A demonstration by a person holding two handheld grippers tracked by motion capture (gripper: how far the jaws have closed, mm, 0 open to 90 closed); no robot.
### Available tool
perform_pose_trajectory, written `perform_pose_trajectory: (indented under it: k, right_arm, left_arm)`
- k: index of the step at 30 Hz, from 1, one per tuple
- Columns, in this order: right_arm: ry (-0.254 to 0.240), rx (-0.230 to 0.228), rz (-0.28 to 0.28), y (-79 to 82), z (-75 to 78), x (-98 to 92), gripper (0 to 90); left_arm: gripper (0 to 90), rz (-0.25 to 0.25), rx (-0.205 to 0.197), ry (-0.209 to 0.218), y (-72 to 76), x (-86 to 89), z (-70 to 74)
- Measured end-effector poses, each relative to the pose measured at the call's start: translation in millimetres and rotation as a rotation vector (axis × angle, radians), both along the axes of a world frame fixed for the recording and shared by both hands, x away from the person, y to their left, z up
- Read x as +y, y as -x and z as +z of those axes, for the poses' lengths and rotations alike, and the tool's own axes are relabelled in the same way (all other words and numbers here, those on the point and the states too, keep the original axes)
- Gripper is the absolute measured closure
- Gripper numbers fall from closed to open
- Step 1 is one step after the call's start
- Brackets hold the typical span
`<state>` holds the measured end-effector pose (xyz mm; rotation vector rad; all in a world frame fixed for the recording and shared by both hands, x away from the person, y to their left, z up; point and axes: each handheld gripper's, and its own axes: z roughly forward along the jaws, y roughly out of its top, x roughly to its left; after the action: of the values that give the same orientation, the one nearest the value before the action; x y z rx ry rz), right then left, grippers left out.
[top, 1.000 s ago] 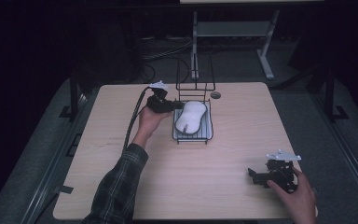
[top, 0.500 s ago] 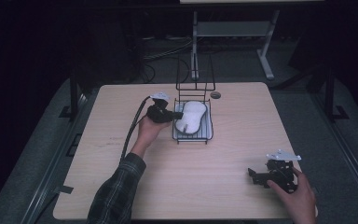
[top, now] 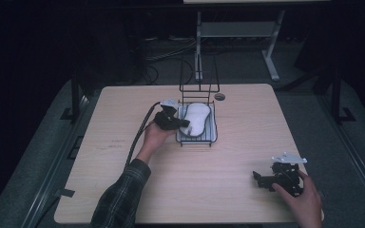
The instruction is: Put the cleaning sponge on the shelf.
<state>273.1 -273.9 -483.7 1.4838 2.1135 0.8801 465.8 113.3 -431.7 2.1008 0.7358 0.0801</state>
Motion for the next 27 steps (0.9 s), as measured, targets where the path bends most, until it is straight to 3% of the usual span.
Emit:
perform_pose_trajectory:
  k: [15,27]
  right_arm:
    - [0.0,0.0,0.0,0.0,0.0,0.0,0.0]
    - [0.0,0.0,0.0,0.0,0.0,0.0,0.0]
  left_arm:
    - [90.0,-0.038,0.005,0.0,3.8,-13.6,0.2]
    - [89.9,-0.019,0.012,0.04,8.7,3.8,5.9]
